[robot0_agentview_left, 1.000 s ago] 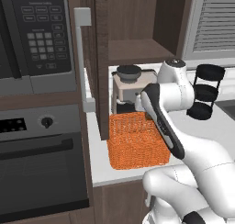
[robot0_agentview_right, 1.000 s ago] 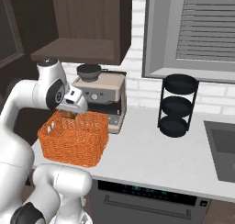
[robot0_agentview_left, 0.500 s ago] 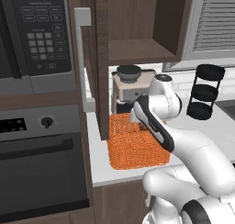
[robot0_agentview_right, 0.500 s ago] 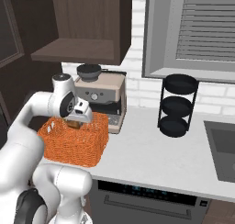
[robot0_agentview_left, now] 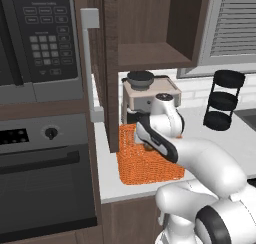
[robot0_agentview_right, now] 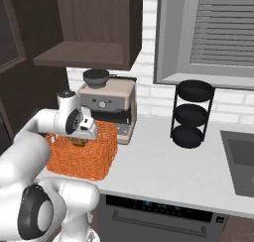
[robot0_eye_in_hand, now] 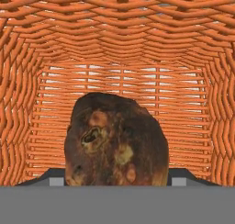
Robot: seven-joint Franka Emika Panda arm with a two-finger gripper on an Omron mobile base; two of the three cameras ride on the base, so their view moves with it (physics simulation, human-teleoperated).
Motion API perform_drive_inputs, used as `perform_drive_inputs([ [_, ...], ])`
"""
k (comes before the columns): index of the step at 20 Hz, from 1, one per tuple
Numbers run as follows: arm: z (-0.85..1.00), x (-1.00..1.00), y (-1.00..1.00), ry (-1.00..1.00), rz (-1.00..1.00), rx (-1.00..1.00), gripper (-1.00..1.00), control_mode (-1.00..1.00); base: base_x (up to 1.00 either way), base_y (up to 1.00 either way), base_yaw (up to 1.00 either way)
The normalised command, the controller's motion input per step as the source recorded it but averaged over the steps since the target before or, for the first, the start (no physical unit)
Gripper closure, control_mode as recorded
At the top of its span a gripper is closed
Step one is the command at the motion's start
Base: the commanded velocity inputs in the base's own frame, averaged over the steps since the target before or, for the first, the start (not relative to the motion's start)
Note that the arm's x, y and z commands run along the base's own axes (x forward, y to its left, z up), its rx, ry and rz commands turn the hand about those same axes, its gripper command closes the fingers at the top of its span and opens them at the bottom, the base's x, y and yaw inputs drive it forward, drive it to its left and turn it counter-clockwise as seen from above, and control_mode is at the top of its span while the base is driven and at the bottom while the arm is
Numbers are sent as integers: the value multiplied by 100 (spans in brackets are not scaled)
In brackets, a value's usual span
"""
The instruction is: Open the cabinet, pick up the bread from the cabinet and place it in the basket. Then move the basket to the dining counter.
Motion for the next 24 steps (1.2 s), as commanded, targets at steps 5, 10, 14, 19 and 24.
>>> perform_drive_inputs([
  [5, -42, 17, 3, 0, 1, 0, 100, -100, 0, 0, 0],
  [10, -19, 6, 0, 0, 0, 0, -100, -100, 0, 0, 0],
  [14, 0, 0, 0, 0, 0, 0, -100, -100, 0, 0, 0],
  [19, 60, -5, 0, -6, -1, 0, -100, -100, 0, 0, 0],
  [24, 73, 0, -19, 1, 0, 0, -100, -100, 0, 0, 0],
])
